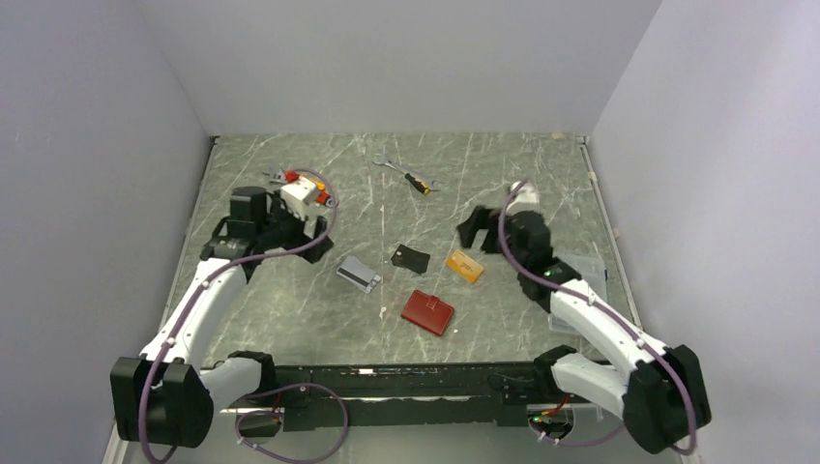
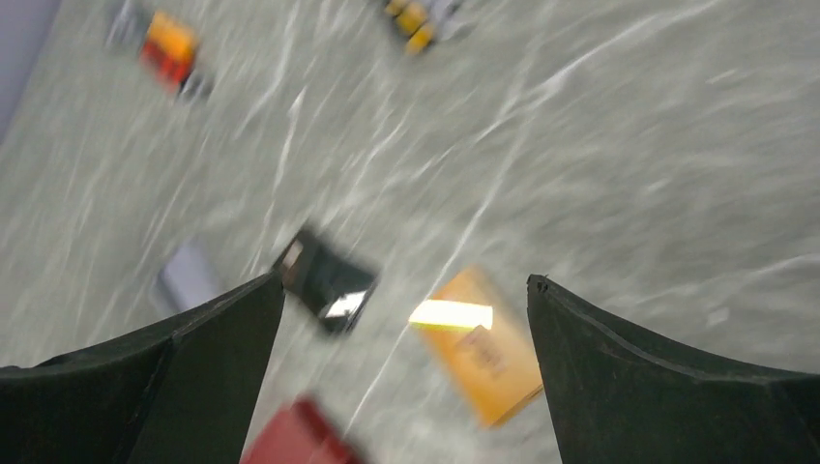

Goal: Put the credit cards into the card holder
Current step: Pick up the card holder from the center of the board.

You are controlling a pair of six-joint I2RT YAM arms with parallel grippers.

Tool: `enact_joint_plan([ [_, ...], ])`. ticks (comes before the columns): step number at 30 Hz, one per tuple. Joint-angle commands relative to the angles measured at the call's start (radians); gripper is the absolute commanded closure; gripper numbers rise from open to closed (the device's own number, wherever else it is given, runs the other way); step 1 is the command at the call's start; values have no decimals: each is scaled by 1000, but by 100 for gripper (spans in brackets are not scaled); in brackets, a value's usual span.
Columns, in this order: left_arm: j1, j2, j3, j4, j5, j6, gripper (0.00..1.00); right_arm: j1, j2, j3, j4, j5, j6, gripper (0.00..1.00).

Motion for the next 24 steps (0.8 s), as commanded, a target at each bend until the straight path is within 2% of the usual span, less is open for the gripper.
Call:
enact_joint_plan([
  [1, -145, -39, 2, -161, 80, 30, 2, 237, -118, -45, -205, 67, -3, 3],
  [4, -186, -3, 8, -187, 128, 13, 2, 376, -171, -96, -282, 98, 51, 6],
  [10, -270, 50, -15, -162, 168, -52, 1, 537, -197, -188, -316, 88, 199, 8],
  [17, -385, 86, -58, -105, 167, -94, 1, 573, -107, -240, -226, 40, 266, 14],
  [24, -556, 201, -45, -32, 3, 21, 1, 572, -53, -242, -181, 55, 276, 18],
])
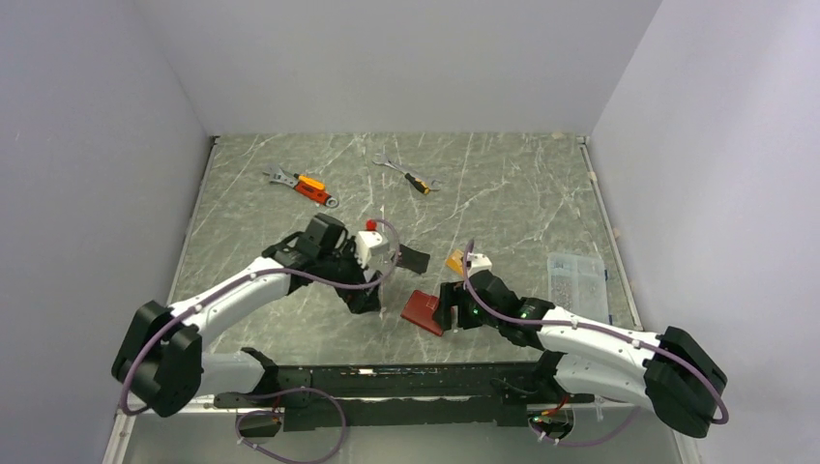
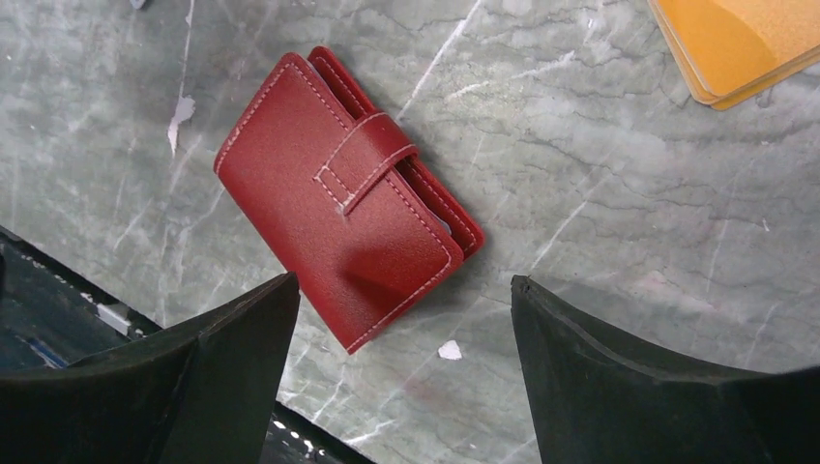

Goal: Put the credit cards into the card holder
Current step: Pick up the card holder from the center of the board.

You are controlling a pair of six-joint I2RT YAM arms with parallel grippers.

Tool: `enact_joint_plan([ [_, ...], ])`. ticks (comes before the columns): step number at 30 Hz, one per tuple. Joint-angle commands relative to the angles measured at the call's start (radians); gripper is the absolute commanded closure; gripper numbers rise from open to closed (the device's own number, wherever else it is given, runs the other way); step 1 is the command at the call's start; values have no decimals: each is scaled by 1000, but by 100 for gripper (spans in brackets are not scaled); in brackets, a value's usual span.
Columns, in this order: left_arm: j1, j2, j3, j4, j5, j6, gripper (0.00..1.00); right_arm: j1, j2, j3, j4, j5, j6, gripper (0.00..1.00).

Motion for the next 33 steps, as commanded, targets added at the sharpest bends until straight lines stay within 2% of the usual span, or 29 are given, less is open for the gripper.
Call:
enact_joint_plan([
  [1, -76, 85, 59, 62, -100, 79, 1, 2, 15, -6, 107, -6, 36, 18],
  [7, -159, 209, 122, 97, -142, 71, 9, -27, 84, -17, 179, -55, 80, 28],
  [10, -175, 255, 112, 153, -155, 10, 18, -66, 92, -34, 200, -85, 91, 31],
  [13, -180, 282, 92, 219, -142, -38, 21, -122, 80, -63, 210, -138, 104, 34],
  [16, -189, 285, 47, 317, -119, -103, 20, -167, 60, -88, 217, -182, 109, 37],
  [19, -200, 334, 70, 326, -96, -149, 16, -188, 59, -109, 230, -201, 116, 40],
  [23, -231, 398, 80, 352, -102, -196, 19, -192, 105, -125, 278, -233, 133, 43],
  [28, -273, 449, 73, 369, -167, -216, 35, -194, 167, -152, 371, -279, 163, 49],
  [33, -273, 460, 54, 406, -160, -236, 54, -198, 229, -190, 516, -352, 198, 61],
])
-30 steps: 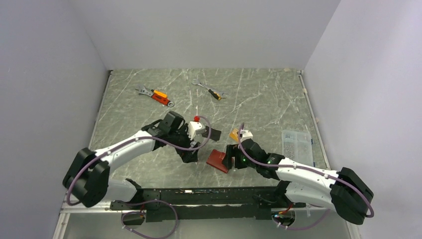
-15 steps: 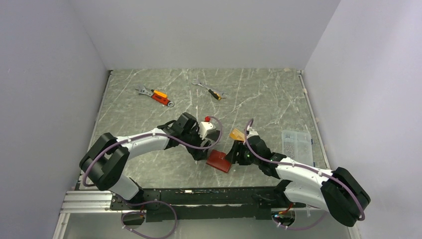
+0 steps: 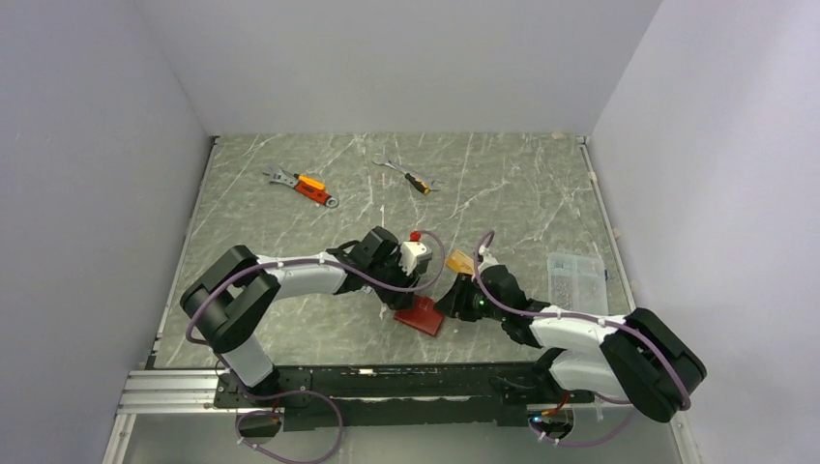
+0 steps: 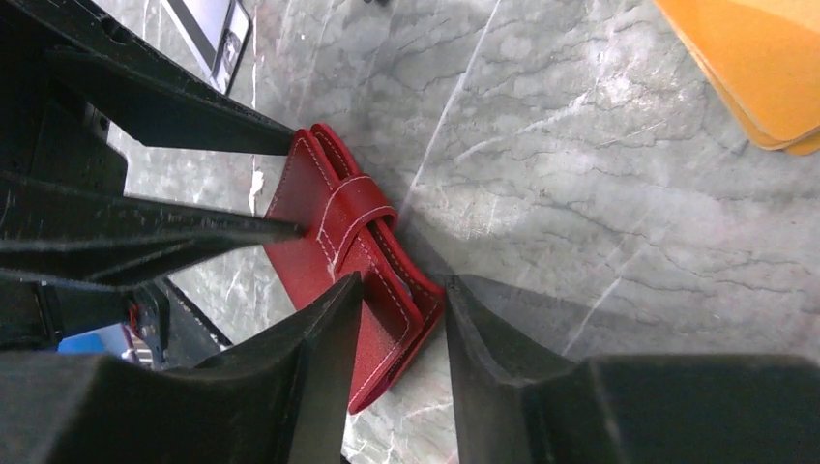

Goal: Put the credit cards into the card holder
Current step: Pick up the card holder from the center of the board.

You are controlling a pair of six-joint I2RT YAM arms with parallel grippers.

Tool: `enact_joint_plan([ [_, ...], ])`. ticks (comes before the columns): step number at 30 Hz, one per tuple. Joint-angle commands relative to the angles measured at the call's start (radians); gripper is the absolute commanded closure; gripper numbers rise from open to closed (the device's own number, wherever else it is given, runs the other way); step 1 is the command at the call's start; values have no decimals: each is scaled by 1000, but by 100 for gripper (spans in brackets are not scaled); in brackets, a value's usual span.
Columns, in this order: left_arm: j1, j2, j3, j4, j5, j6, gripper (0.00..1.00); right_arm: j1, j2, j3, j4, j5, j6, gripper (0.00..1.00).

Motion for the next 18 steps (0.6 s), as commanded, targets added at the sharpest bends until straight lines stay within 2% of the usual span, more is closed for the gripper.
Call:
enact_joint_plan([
  [1, -7, 33, -20, 37, -1, -39, 62, -2, 67, -62, 105, -100, 41, 64],
  [3, -8, 24, -31, 46, 0, -34, 78, -11, 83, -78, 162, -145, 52, 71],
  [6, -7, -4, -33, 45, 19, -23, 98, -23, 78, -93, 213, -192, 61, 75],
  [10, 5, -49, -29, 42, 86, -23, 100, -42, 17, -102, 220, -223, 62, 88],
  [12, 6, -66, -30, 45, 118, -27, 100, -52, -20, -103, 225, -231, 67, 99],
  [14, 11, -74, -22, 27, 154, -20, 93, -56, -52, -92, 213, -235, 64, 100],
  [15, 18, -76, -12, 12, 177, -13, 78, -59, -67, -85, 205, -236, 60, 100],
  [16, 32, -82, -1, -4, 207, -7, 72, -57, -81, -80, 197, -241, 55, 100],
  [17, 55, -88, 18, -23, 239, -3, 58, -57, -95, -72, 181, -242, 48, 100],
  [18, 86, -98, 33, -40, 286, 1, 37, -56, -110, -61, 152, -246, 37, 100],
])
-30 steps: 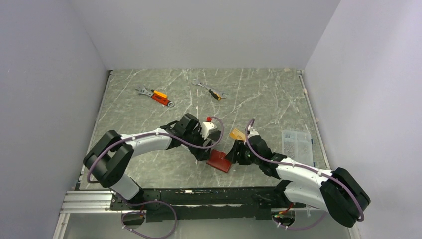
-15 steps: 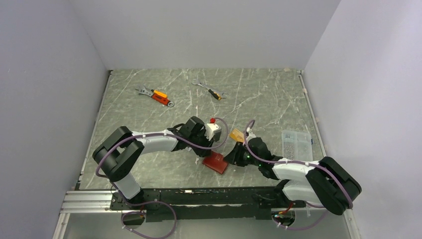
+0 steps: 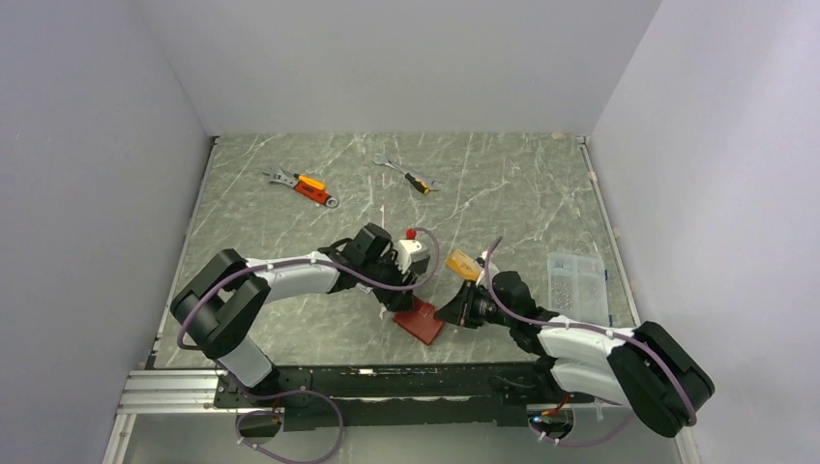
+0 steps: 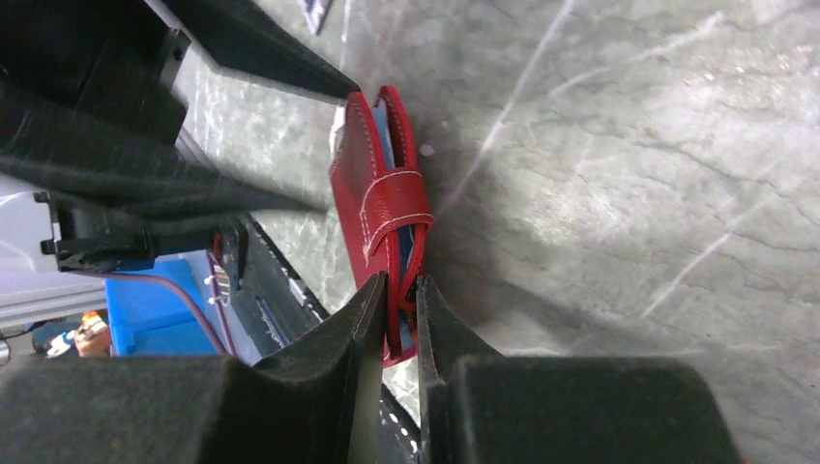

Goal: Put the credit cards into the card holder
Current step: Pick up the card holder from the center of the board.

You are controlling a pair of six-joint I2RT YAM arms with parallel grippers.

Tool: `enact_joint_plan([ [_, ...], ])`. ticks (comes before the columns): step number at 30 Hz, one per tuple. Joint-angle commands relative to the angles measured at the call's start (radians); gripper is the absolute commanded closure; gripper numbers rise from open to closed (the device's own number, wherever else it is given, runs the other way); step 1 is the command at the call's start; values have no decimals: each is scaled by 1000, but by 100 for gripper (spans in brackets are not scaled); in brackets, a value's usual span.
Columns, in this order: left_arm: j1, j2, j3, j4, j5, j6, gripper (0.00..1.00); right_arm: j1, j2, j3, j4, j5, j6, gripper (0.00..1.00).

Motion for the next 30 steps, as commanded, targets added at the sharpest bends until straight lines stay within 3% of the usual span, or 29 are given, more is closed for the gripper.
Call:
enact_joint_plan([
  [1, 86, -65, 67, -68, 247, 20, 9, -4, -71, 53, -27, -26, -42, 100],
  [2, 124, -80, 80, -90, 294, 35, 2, -4, -89, 67, -59, -30, -62, 100],
  [9, 329, -184, 129, -264, 560, 198, 1, 119, -227, 276, -364, 102, -259, 100],
  [12, 370, -195, 127, -328, 674, 247, 1, 192, -225, 405, -489, 148, -357, 100],
  [17, 390, -216, 157, -528, 845, 418, 1, 208, -212, 592, -669, 97, -465, 100],
  [21, 405, -224, 185, -773, 994, 675, 1, 209, -207, 705, -759, 74, -538, 100],
  [23, 406, -193, 246, -1047, 1054, 962, 1, 209, -193, 748, -782, 71, -561, 100],
  [25, 409, -119, 320, -1421, 1104, 1348, 1, 213, -182, 766, -779, 58, -571, 100],
  [26, 413, -81, 339, -1512, 1141, 1400, 1, 217, -175, 771, -772, 51, -572, 100],
  [30, 431, -38, 345, -1525, 1192, 1461, 0, 235, -142, 796, -747, 41, -577, 100],
])
